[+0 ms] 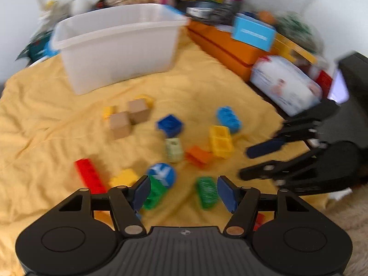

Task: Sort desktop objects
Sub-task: 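Grasp the green brick with the left tool while the right grasps a small red brick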

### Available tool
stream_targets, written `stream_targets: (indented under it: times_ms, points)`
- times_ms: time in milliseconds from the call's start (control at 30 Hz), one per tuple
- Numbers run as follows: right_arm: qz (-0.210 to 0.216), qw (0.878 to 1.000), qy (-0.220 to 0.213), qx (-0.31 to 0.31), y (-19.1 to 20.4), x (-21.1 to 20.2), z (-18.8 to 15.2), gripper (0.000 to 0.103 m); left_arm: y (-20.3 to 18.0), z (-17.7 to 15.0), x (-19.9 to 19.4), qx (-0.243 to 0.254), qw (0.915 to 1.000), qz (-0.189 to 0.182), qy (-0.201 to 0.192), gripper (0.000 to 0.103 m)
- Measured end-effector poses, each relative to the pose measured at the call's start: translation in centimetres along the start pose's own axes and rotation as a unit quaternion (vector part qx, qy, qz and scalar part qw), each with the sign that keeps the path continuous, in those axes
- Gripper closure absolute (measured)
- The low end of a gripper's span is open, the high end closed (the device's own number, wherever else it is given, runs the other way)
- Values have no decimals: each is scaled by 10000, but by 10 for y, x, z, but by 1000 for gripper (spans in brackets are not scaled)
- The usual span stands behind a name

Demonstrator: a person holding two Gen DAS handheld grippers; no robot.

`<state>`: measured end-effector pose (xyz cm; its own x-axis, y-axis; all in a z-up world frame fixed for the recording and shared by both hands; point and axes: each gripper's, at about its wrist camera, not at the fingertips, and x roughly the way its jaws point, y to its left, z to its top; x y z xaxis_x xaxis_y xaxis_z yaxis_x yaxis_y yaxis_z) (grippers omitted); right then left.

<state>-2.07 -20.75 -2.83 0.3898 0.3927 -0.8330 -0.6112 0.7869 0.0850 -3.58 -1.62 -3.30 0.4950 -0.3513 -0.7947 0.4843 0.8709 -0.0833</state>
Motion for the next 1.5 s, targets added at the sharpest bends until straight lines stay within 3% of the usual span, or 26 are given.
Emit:
stream_targets:
  times_ms: [133, 233, 300, 333, 367, 533, 800, 900, 1000, 1100, 1200, 1267, 1400, 1500]
  points:
    - [-207, 9997, 95, 32, 3, 3, -7, 67, -25, -1, -1, 586, 9978, -302, -35, 36]
    - [-500, 9985, 79, -221, 5, 4, -13, 67, -29, 1, 12, 645, 9965, -529, 85, 37]
    - [-556, 9982, 161, -151, 1, 7, -16, 67, -32, 0, 24, 695, 9956, -578, 249, 45]
    - [-551, 9983, 178, -76, -2, 7, -18, 67, -34, 0, 31, 731, 9948, -600, 387, 56]
    - [-543, 9984, 169, -33, -4, 6, -19, 67, -36, 0, 36, 783, 9942, -564, 481, 62]
    - [-618, 9980, 89, -79, -5, 1, -22, 67, -35, -3, 38, 777, 9957, -325, 397, 69]
    - [-601, 9980, -3, -191, -2, -2, -21, 64, -8, -10, 40, 517, 9966, 78, 639, 69]
    - [-199, 9998, -72, -47, -3, -8, -21, 64, -7, -9, 25, 343, 9983, -12, 478, 69]
    - [244, 9995, 38, -221, 3, -16, -18, 64, -13, -6, 14, 352, 9988, -93, 334, 61]
    - [618, 9964, 264, -510, 17, -16, -17, 64, -17, -7, 29, 386, 9981, -69, 474, 60]
    - [756, 9937, 447, -694, 30, -8, -16, 64, -15, -12, 45, 302, 9968, -57, 737, 66]
    - [807, 9916, 655, -767, 36, -1, -16, 64, -14, -15, 47, 225, 9965, -128, 800, 77]
    - [801, 9884, 1079, -702, 39, 16, -24, 65, -12, -18, 48, 140, 9966, -138, 796, 77]
    - [736, 9893, 1032, -724, 40, 15, -28, 81, -12, -17, 48, 122, 9971, -125, 742, 77]
